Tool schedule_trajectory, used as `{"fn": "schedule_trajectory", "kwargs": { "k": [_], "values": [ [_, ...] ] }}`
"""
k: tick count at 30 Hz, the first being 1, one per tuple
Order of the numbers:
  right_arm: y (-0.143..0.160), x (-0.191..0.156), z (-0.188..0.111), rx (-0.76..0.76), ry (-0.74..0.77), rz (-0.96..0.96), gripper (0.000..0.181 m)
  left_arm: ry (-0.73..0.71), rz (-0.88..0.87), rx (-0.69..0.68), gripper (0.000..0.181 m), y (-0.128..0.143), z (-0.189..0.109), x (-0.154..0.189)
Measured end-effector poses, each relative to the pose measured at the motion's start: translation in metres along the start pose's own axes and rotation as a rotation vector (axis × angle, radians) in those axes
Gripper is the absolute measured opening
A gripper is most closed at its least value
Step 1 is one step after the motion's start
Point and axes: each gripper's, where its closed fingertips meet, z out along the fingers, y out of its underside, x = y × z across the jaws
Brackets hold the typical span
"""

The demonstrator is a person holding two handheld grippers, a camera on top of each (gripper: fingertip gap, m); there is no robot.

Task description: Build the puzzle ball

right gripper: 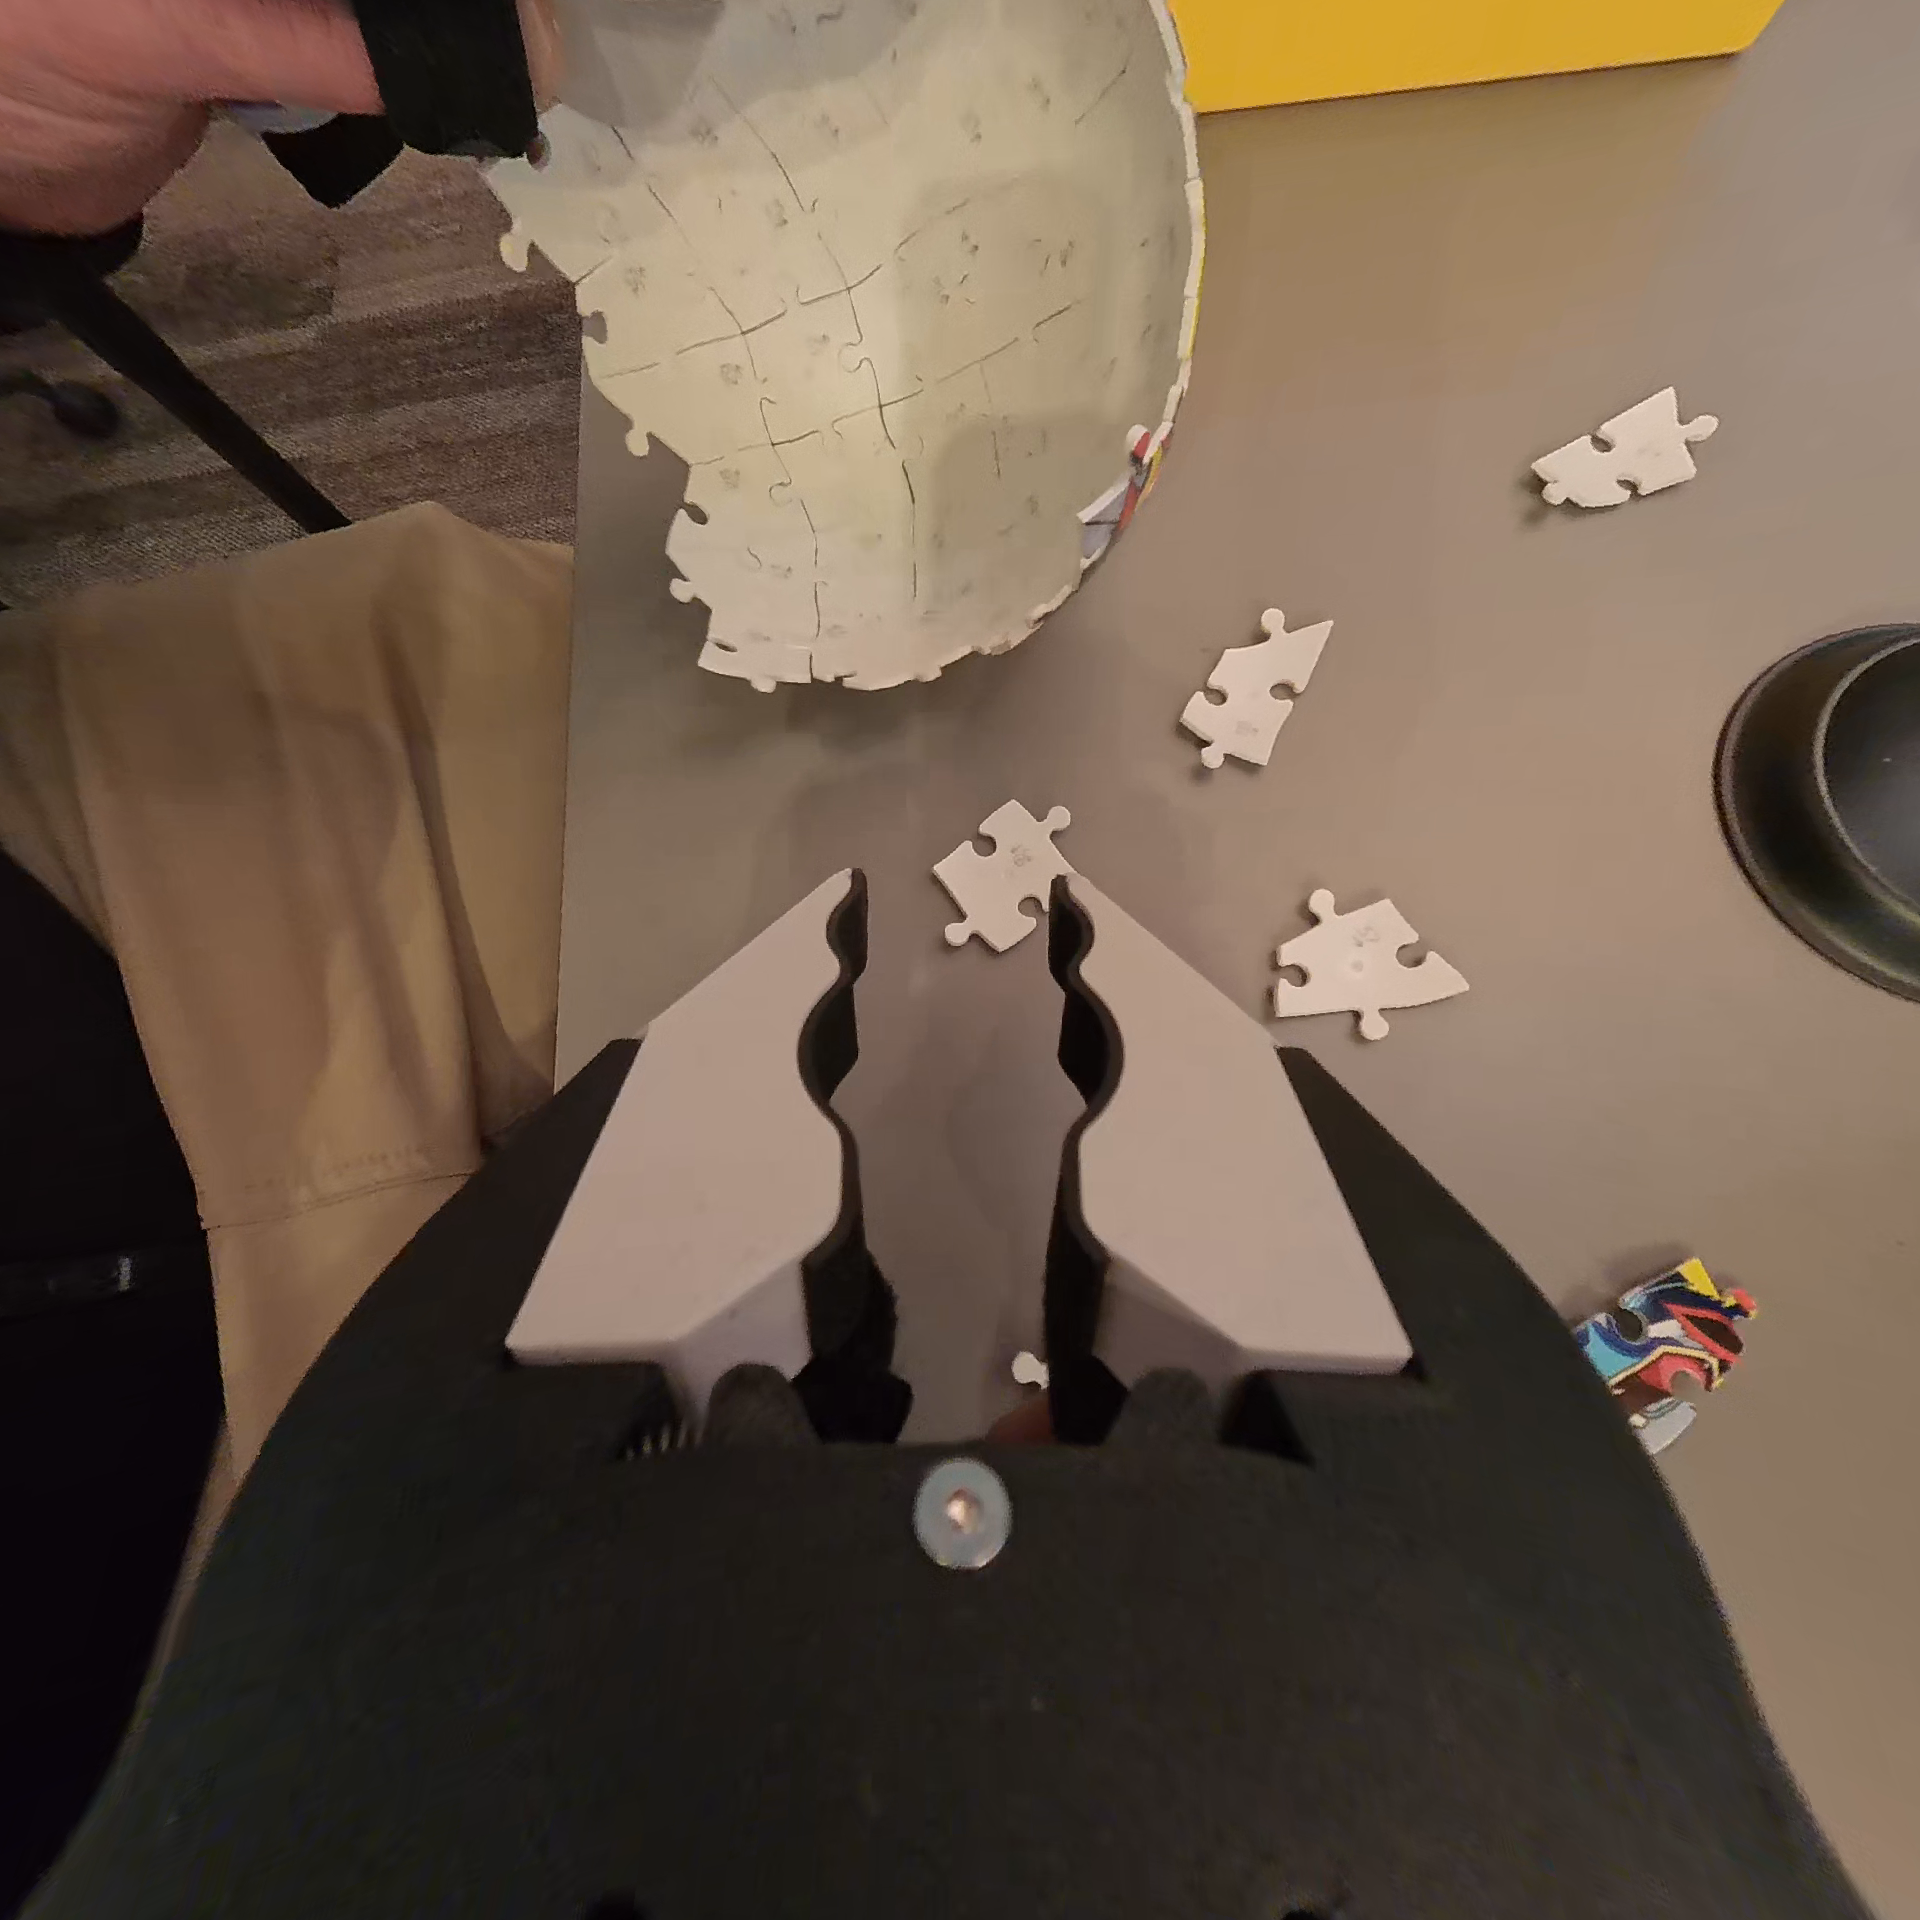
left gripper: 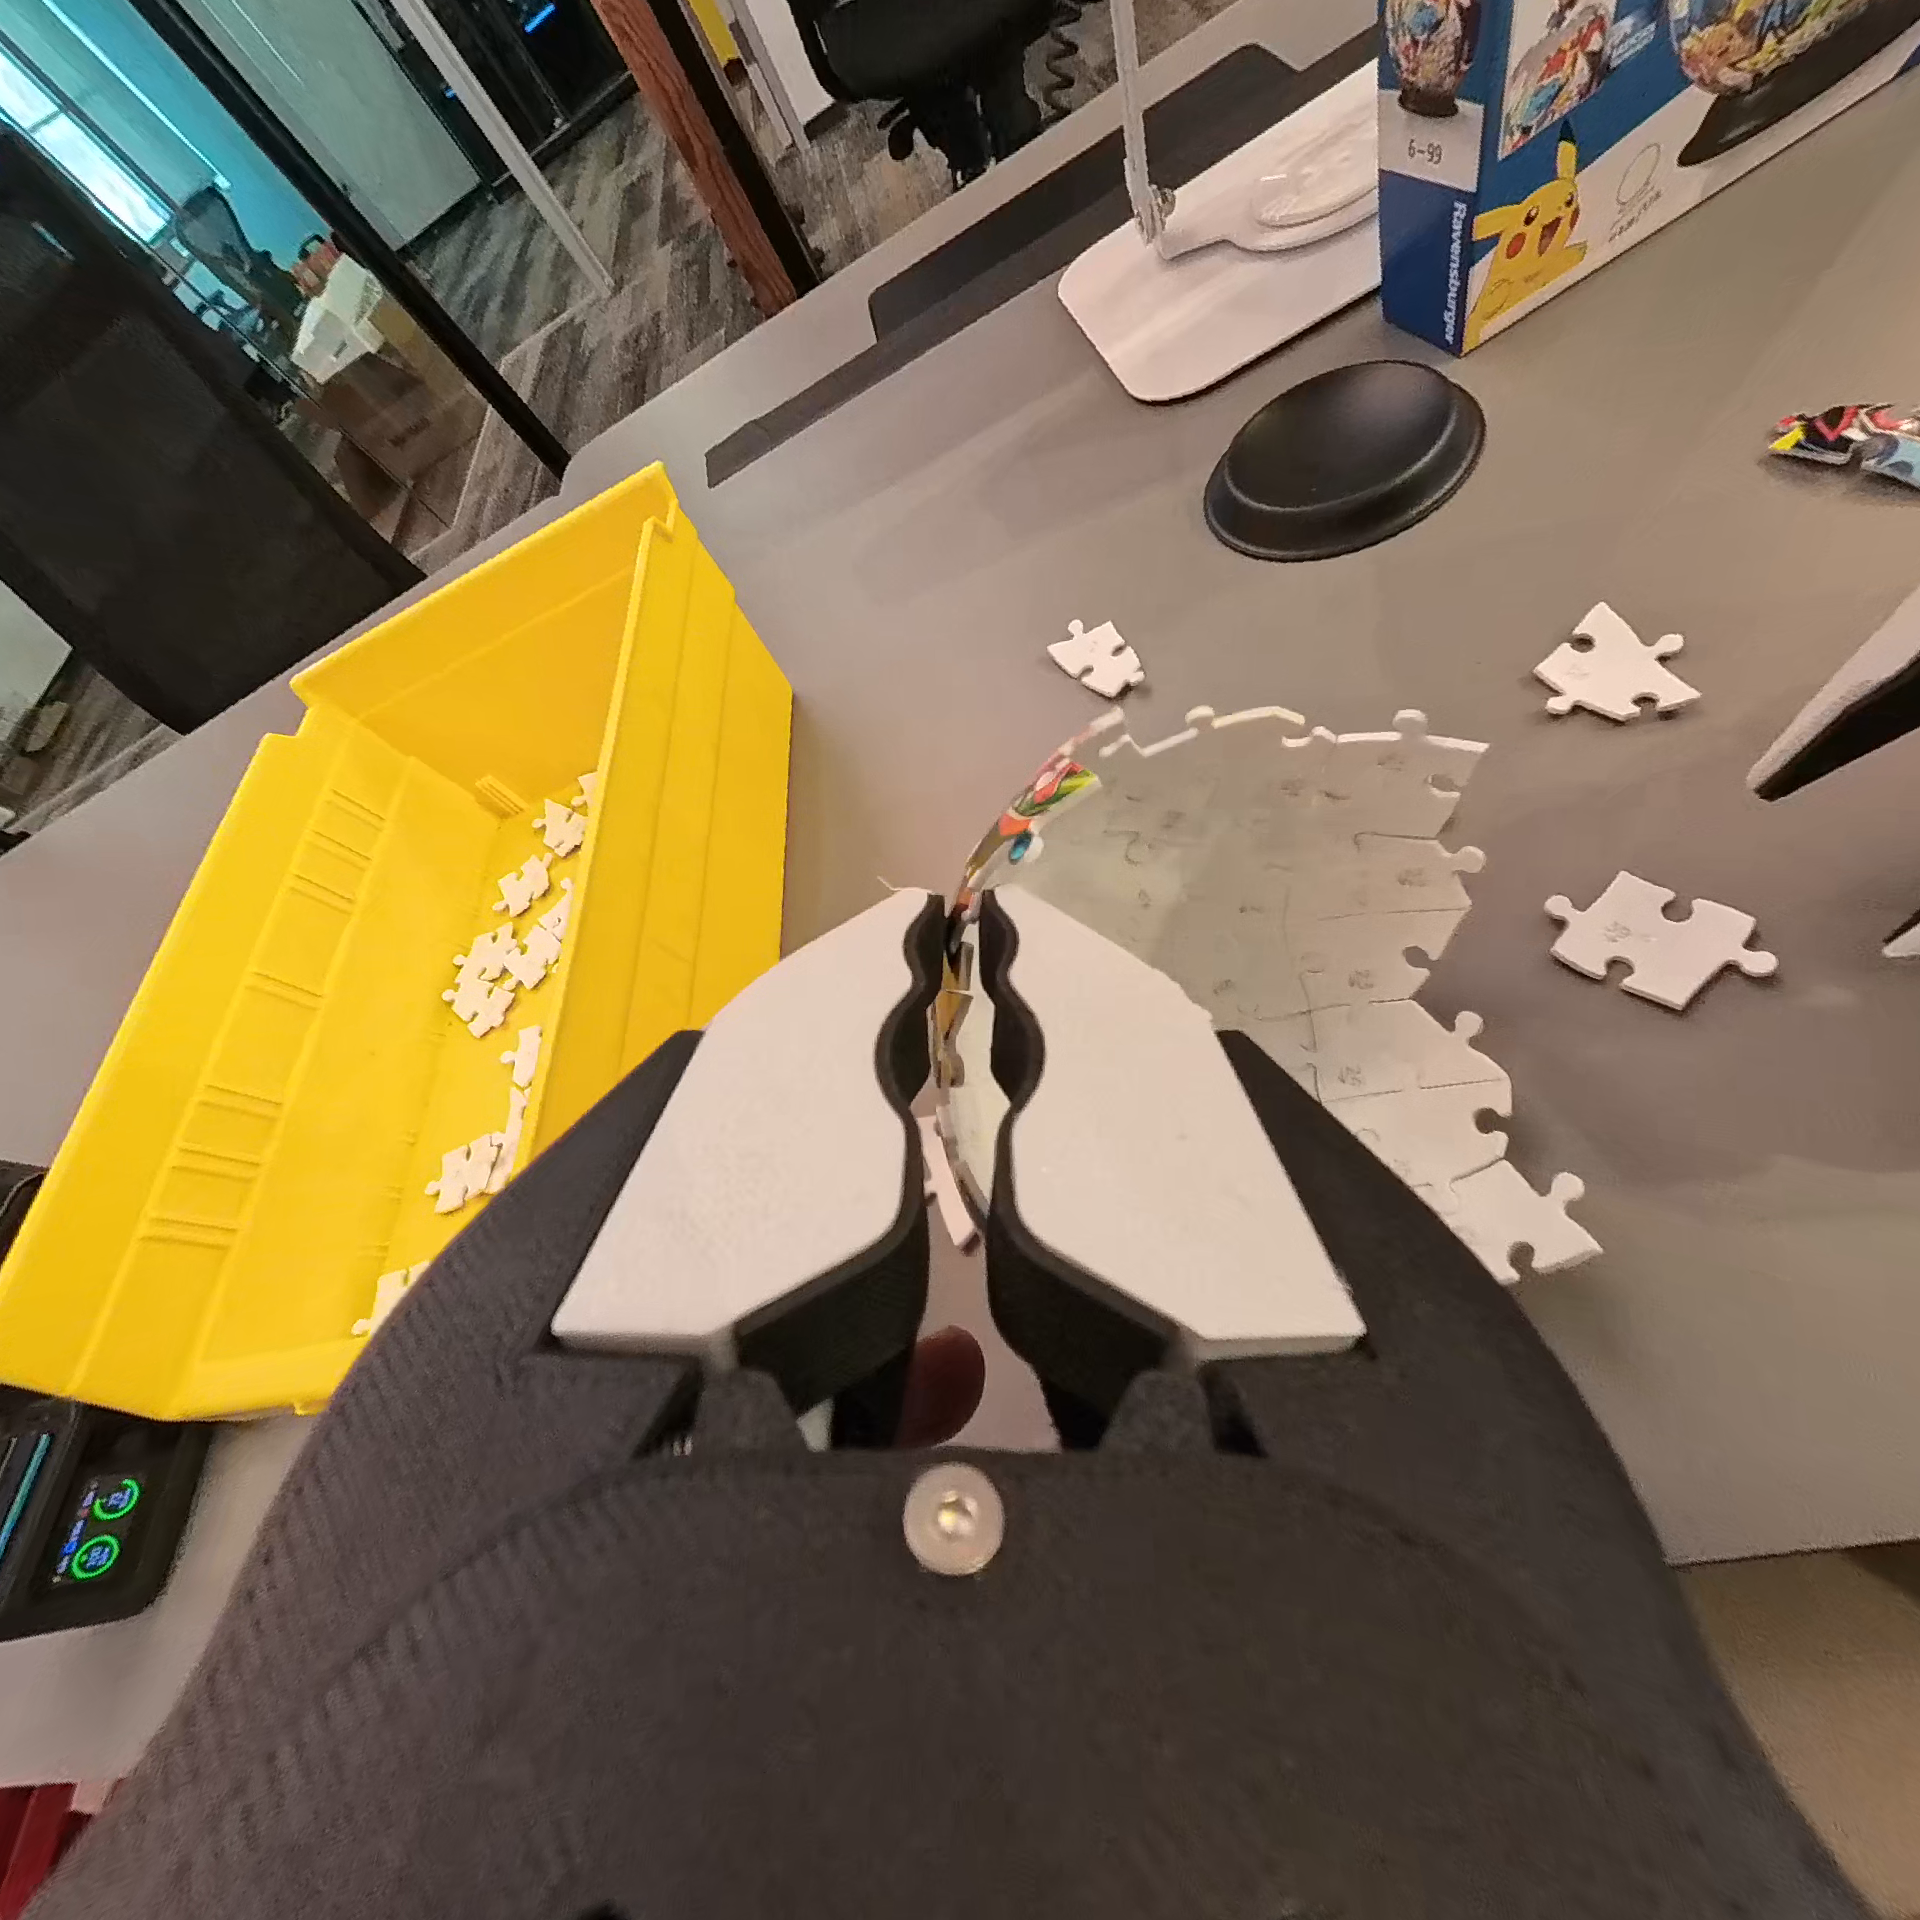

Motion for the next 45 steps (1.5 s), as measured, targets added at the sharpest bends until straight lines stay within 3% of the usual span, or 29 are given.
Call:
{"fn": "schedule_trajectory", "kwargs": {
  "k": [10, 23, 34, 39, 45],
  "values": [
    [0.019, 0.017, -0.001, -0.077, 0.062, -0.039, 0.039, -0.028, -0.036, 0.01, 0.006, 0.002, -0.003, -0.012],
    [0.018, 0.025, 0.006, -0.097, 0.065, -0.084, 0.041, -0.043, -0.082, -0.014, 0.006, 0.013, -0.015, -0.024],
    [0.007, 0.085, -0.017, -0.044, 0.183, 0.005, 0.039, -0.068, -0.151, -0.037, 0.006, 0.03, -0.035, -0.04],
    [0.001, 0.092, -0.013, -0.058, 0.164, -0.014, 0.04, -0.076, -0.196, -0.041, 0.006, 0.038, -0.046, -0.047],
    [0.016, 0.091, 0.002, -0.167, 0.08, -0.054, 0.042, -0.109, -0.233, -0.037, 0.006, 0.044, -0.06, -0.059]
  ]
}}
